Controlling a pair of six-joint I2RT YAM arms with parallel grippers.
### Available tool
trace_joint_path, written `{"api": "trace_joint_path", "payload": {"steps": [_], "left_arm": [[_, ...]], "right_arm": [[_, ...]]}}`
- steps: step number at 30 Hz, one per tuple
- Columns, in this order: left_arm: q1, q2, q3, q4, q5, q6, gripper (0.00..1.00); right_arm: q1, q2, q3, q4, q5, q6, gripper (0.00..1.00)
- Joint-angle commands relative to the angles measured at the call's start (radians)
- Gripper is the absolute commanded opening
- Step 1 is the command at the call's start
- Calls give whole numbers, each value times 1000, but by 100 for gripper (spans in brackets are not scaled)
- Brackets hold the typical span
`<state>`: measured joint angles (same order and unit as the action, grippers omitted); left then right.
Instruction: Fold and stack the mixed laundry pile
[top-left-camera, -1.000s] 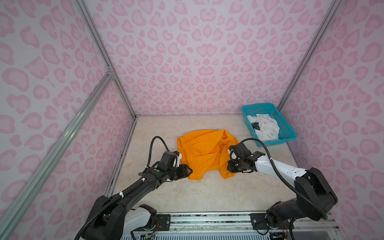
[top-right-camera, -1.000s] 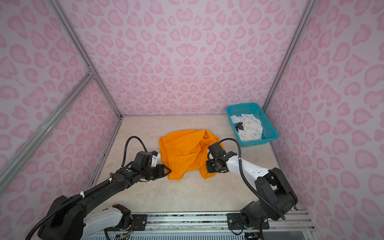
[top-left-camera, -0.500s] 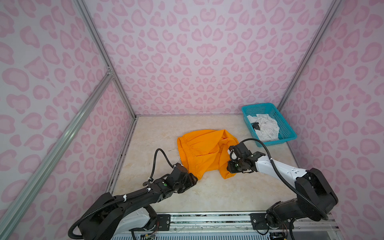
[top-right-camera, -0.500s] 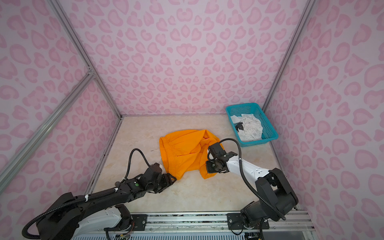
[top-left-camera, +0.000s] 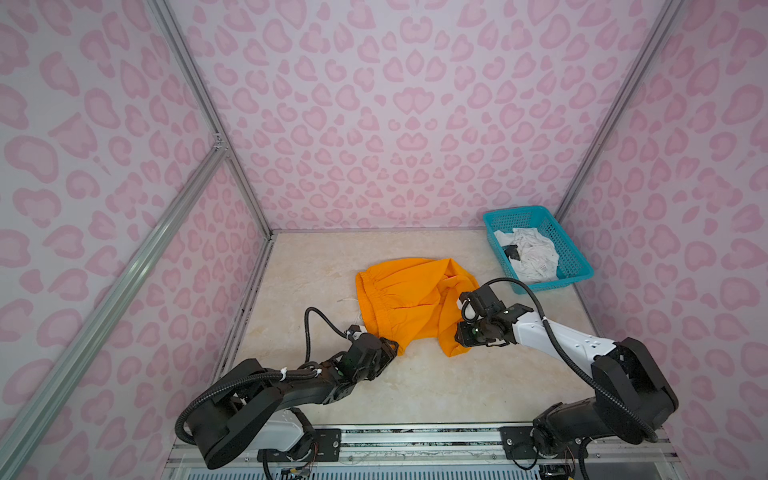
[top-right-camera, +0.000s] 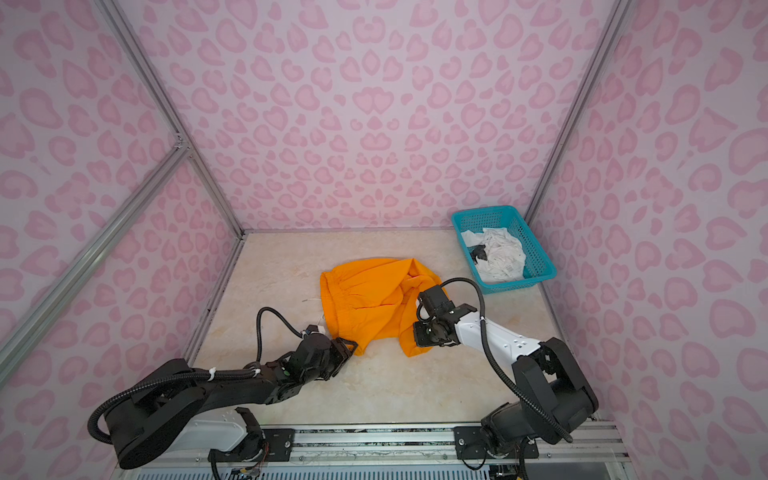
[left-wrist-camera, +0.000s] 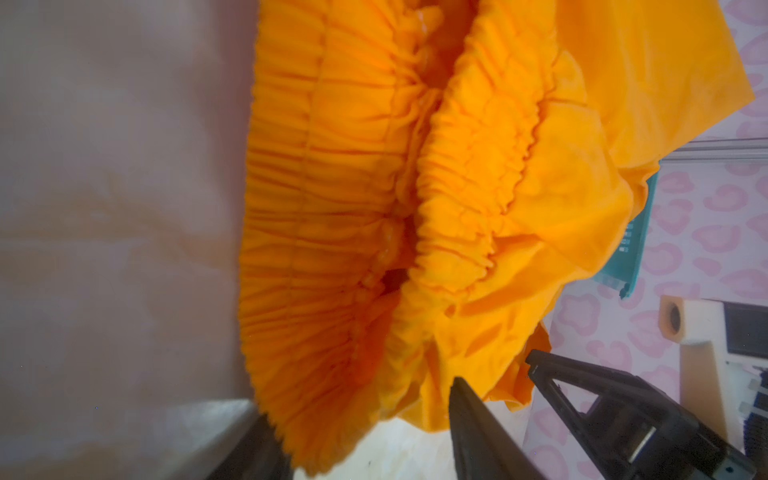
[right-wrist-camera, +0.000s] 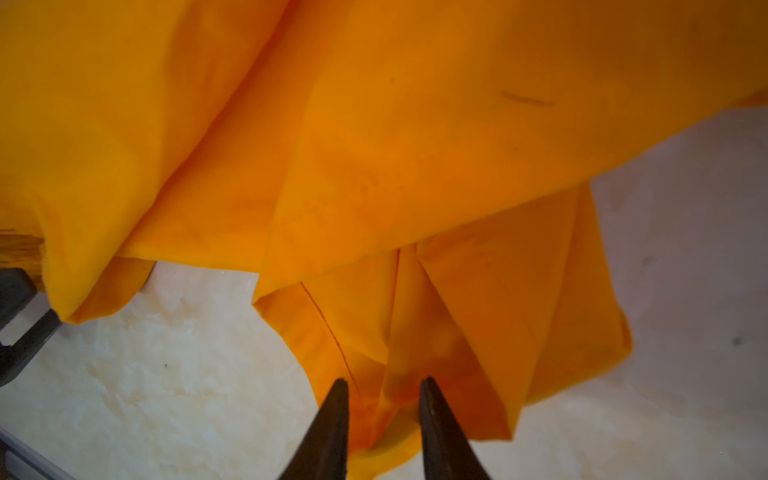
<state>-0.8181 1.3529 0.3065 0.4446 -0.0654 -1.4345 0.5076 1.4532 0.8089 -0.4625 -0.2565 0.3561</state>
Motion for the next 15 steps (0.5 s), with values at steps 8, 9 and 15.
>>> {"api": "trace_joint_path", "payload": {"steps": [8,9,15], "left_arm": [[24,9,-19,51,-111,40,41],[31,25,-18,80,-105,47,39],[67,127,6,190,-52,73,18]], "right_arm": [[-12,-16,-16,-25,-9,-6,30],[-14,-17,-14,-27,-9,-8,30],[-14,-20,-13,-41,-3,-13,30]]}}
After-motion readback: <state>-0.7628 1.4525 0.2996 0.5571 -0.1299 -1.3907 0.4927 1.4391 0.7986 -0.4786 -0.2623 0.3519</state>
